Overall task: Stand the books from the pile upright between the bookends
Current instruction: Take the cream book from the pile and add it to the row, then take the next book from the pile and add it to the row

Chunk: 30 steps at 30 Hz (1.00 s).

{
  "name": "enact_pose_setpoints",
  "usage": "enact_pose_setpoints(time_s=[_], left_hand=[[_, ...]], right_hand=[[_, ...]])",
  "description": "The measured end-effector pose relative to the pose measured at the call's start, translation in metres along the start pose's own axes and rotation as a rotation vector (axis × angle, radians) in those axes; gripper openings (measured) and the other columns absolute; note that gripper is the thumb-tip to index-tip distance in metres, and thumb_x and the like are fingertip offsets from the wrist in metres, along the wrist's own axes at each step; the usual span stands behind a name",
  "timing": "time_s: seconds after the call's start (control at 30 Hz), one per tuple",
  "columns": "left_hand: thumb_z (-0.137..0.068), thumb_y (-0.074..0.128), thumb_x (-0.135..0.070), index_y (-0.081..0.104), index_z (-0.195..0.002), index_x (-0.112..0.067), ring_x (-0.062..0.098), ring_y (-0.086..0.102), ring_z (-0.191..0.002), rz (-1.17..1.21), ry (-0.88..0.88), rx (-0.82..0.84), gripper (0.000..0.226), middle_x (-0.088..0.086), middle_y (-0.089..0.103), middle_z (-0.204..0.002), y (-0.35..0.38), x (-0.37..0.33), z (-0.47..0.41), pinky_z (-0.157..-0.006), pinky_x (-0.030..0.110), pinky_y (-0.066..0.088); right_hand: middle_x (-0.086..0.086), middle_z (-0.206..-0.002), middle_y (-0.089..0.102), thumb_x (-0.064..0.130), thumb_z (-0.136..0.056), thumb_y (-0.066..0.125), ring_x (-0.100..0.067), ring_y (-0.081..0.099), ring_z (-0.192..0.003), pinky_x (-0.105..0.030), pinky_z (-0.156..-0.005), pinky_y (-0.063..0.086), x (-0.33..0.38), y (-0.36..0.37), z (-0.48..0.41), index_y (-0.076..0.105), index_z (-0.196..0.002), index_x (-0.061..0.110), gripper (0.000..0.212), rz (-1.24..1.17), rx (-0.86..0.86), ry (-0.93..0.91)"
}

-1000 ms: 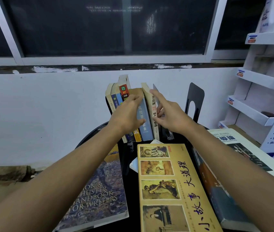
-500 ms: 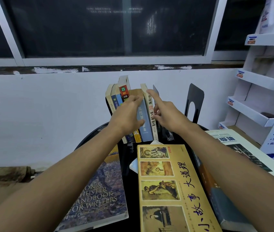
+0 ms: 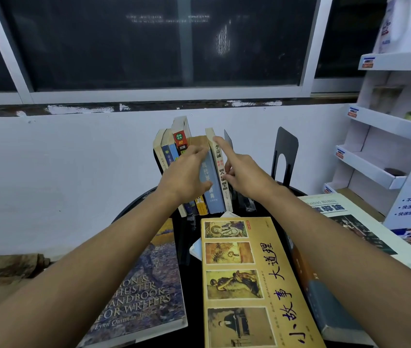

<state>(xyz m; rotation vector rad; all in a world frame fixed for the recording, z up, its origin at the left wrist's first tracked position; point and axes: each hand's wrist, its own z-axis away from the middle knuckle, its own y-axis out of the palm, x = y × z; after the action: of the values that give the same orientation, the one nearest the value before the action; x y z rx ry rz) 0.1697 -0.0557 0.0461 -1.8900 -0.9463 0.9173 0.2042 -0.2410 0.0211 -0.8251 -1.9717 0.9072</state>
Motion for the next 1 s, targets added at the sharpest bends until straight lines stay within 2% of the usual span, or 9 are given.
enact_pose_setpoints(time_s=[0.17, 0.4, 0.57, 0.63, 0.9, 1.0], left_hand=[[-0.09, 0.075, -0.033, 0.026, -0.16, -0.012, 0.023, 0.041, -0.143, 0.011, 0.001, 0.016, 0.088, 0.0, 0.03, -0.161, 0.0, 0.0, -0.001, -0.111, 0.041, 0.046], [-0.092, 0.073, -0.036, 0.027, -0.16, -0.01, 0.024, 0.033, -0.149, 0.051, -0.005, 0.028, 0.086, 0.002, 0.027, -0.164, 0.003, 0.0, 0.0, -0.119, 0.042, 0.037], [-0.094, 0.069, -0.032, 0.036, -0.157, -0.013, 0.022, 0.033, -0.147, 0.089, 0.037, -0.054, 0.073, 0.002, 0.033, -0.159, 0.003, -0.007, 0.012, -0.118, 0.044, 0.037], [-0.096, 0.067, -0.034, 0.04, -0.154, -0.015, 0.02, 0.036, -0.145, 0.12, 0.071, -0.069, 0.067, 0.0, 0.038, -0.155, 0.005, -0.016, 0.017, -0.118, 0.039, 0.036], [-0.096, 0.063, -0.051, 0.048, -0.149, -0.02, 0.021, 0.047, -0.139, 0.163, 0.097, 0.143, 0.064, 0.0, 0.047, -0.152, 0.022, -0.057, 0.02, -0.113, 0.042, 0.042], [-0.093, 0.063, -0.056, 0.053, -0.146, -0.017, 0.02, 0.054, -0.131, 0.158, 0.093, 0.215, 0.066, 0.001, 0.055, -0.145, 0.033, -0.073, 0.021, -0.105, 0.036, 0.048]], right_hand=[[-0.002, -0.093, 0.062, 0.007, -0.095, 0.065, -0.016, 0.065, -0.081, -0.042, -0.086, 0.058, -0.001, -0.008, 0.006, -0.001, -0.155, 0.052, 0.1, -0.039, 0.034, -0.028], [0.006, -0.101, 0.058, 0.02, -0.095, 0.067, -0.013, 0.064, -0.092, -0.039, -0.087, 0.058, -0.008, -0.026, 0.014, 0.011, -0.155, 0.048, 0.086, -0.023, 0.062, -0.08], [0.006, -0.111, 0.058, 0.038, -0.095, 0.066, -0.014, 0.059, -0.103, -0.042, -0.089, 0.056, -0.02, -0.047, 0.031, 0.037, -0.147, 0.035, 0.06, 0.122, 0.053, -0.087], [0.007, -0.112, 0.058, 0.041, -0.095, 0.065, -0.012, 0.058, -0.103, -0.041, -0.088, 0.056, -0.029, -0.055, 0.04, 0.045, -0.142, 0.032, 0.052, 0.163, 0.047, -0.074], [0.007, -0.111, 0.06, 0.051, -0.094, 0.062, -0.014, 0.057, -0.103, -0.039, -0.086, 0.054, -0.074, -0.093, 0.089, 0.057, -0.128, 0.029, 0.041, 0.312, 0.099, 0.044], [0.006, -0.113, 0.06, 0.053, -0.094, 0.061, -0.013, 0.056, -0.103, -0.04, -0.091, 0.051, -0.089, -0.108, 0.11, 0.058, -0.127, 0.028, 0.042, 0.357, 0.125, 0.091]])
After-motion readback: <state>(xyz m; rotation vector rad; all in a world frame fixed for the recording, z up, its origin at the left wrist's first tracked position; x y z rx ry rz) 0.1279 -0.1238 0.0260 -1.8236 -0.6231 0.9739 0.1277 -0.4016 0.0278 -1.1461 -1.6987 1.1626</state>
